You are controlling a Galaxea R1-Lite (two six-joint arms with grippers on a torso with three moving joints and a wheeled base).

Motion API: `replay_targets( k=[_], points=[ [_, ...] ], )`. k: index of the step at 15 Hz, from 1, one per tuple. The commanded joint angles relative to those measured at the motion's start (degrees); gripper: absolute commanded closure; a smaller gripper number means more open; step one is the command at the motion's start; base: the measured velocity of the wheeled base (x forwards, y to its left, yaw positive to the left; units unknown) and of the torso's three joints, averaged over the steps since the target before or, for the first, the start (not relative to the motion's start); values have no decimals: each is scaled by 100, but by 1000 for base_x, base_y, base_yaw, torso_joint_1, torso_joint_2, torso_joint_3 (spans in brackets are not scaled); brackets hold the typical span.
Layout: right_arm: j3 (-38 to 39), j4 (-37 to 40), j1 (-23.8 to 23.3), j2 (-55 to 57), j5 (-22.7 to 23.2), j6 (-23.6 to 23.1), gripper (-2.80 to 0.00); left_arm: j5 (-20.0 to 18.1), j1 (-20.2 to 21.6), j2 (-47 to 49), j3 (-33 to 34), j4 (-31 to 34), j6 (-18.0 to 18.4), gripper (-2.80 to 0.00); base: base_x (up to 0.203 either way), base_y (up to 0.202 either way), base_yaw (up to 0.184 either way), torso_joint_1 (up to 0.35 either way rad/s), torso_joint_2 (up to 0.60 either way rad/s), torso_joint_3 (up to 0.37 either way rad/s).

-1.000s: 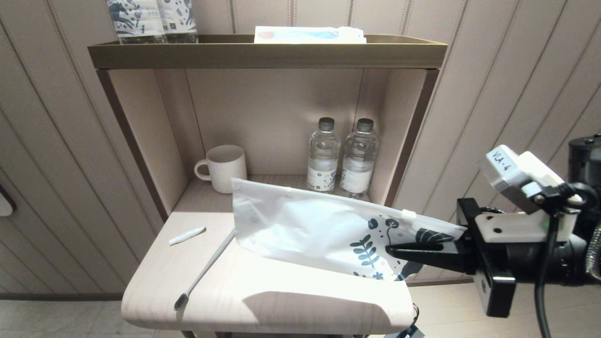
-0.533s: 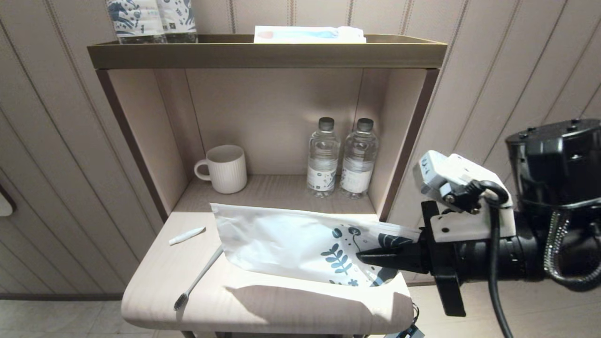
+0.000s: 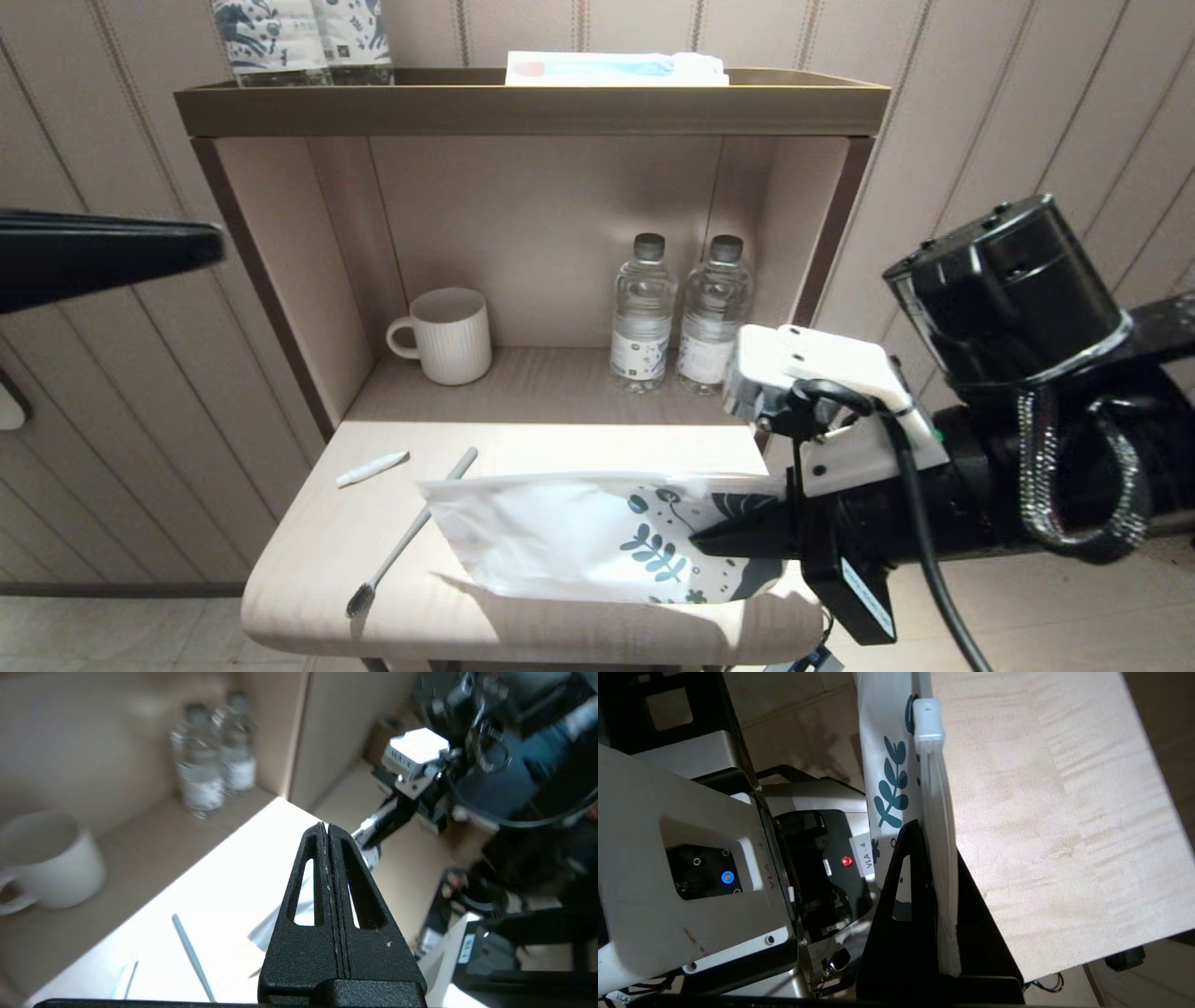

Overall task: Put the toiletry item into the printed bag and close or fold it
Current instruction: Open the storage bag

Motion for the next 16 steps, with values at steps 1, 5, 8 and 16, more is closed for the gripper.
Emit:
replay_targets(
  k=[1,5,8,16],
  points=[
    [-411,201,68,199,1,-19,0,-47,-334,1105,-188,53,437,0,0,0,0,0,0,0],
    [-480,447,69,373,16,-100,0,-709,-830,1244,16,395,1217,0,0,0,0,0,0,0],
    [-340,221,232,246,28,-141,0,-1416,-870,1216,-81,421,1300,0,0,0,0,0,0,0],
    [-284,-1032,-244,1047,572,-312,0,-2057,-1206,1504,-635,724,1301,0,0,0,0,0,0,0]
  ],
)
